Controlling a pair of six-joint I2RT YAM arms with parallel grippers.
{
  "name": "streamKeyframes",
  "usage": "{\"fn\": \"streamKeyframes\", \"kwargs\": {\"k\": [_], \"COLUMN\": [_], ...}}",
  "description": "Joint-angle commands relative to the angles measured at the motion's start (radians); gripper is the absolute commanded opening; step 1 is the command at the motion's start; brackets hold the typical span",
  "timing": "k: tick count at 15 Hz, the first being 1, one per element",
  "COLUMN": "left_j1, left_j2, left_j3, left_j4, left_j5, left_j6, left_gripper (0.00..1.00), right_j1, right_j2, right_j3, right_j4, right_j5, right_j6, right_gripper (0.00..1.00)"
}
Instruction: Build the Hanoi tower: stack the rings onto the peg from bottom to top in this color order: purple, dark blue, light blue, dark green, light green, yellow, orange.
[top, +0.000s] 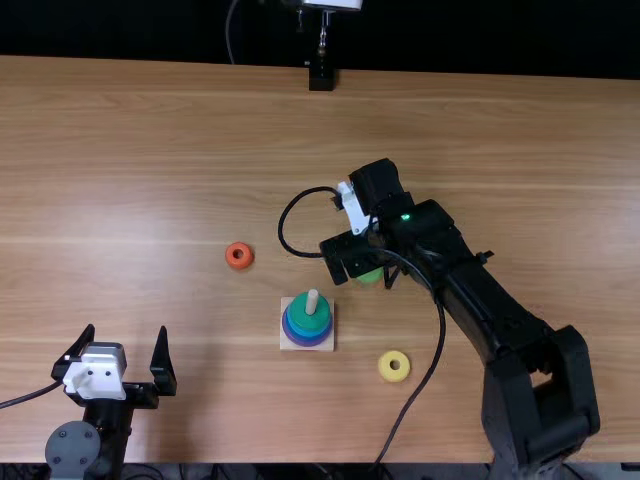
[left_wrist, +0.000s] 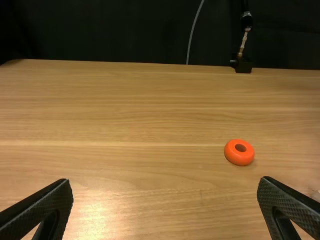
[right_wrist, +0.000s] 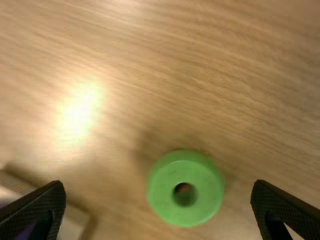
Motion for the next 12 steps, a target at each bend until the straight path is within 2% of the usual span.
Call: {"fn": "streamKeyframes", "kwargs": {"k": [1, 12], "left_j1": [-0.001, -0.001], "left_j2": [-0.012, -0.012], "left_j3": [-0.063, -0.063], "left_j4": [-0.023, -0.023], "left_j5": [-0.006, -0.006], "left_j6": [0.007, 0.007], "left_gripper": [1.0, 1.0], "right_j1": [-0.015, -0.023], "right_j2": [0.019, 0.055], "right_j3": [-0.036, -0.041], "right_j4": [-0.003, -0.003], "right_j5": [0.008, 0.008], "right_j6": [0.003, 0.003], "right_gripper": [1.0, 1.0]}}
